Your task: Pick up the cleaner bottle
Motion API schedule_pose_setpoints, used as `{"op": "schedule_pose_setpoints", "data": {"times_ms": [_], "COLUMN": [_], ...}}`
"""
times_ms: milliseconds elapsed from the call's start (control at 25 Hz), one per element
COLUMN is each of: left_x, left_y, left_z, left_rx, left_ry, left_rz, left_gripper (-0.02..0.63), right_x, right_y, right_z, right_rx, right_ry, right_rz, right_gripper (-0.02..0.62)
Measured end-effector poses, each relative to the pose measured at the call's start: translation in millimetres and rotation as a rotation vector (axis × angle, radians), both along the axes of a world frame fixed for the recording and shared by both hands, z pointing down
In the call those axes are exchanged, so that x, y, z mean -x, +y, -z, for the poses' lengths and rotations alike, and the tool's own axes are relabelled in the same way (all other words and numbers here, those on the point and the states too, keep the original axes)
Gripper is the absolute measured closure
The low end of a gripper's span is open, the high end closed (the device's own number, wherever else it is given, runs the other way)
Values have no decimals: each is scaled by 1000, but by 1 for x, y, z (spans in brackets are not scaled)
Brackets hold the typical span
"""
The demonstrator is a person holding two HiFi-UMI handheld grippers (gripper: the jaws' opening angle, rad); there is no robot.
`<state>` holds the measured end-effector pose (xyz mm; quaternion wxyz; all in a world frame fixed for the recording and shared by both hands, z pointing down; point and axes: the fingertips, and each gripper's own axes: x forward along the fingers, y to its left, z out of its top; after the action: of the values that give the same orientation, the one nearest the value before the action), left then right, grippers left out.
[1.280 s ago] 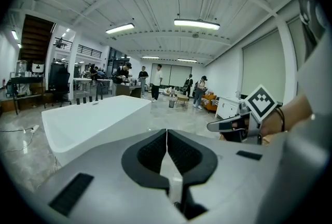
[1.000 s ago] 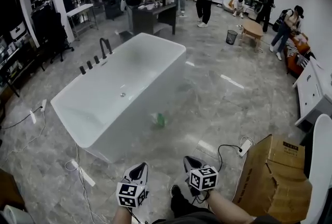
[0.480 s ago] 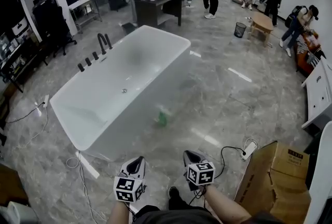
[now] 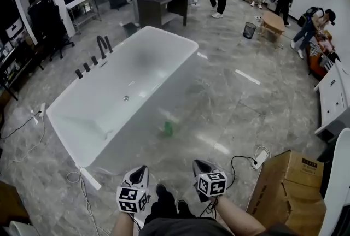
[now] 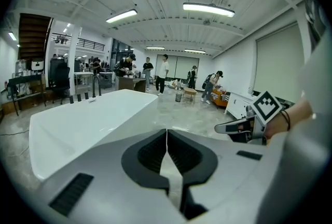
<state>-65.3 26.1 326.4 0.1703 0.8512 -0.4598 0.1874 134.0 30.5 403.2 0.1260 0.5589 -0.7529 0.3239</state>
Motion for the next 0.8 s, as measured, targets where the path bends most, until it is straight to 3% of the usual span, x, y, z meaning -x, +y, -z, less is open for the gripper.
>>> {"op": "schedule_pose_setpoints", "data": {"times_ms": [160,240,400,640,800], "left_x": [3,1,9,25,32], "left_y": [-42,-58,-93,-140,-159], "left_z": [4,4,-13,-40,-54], "left_rx": [-53,-63,-26,15,51], "left_ry": [2,16,25,54,67], "left_rz": [13,-32,-94,-161,-168], "left_gripper": [589,589,589,589,589], "right_x": [-9,-12,-5,38,58], "right_y": [-21,-35,-70,-127,-143], "right_z": [5,8,11,12,7], "right_rx": [16,21,19,7,26], "right_ry": [45,65,115,156,163], "right_rz": [-45,-72,-96,-77,-61], "right_gripper": [568,568,568,568,568]}}
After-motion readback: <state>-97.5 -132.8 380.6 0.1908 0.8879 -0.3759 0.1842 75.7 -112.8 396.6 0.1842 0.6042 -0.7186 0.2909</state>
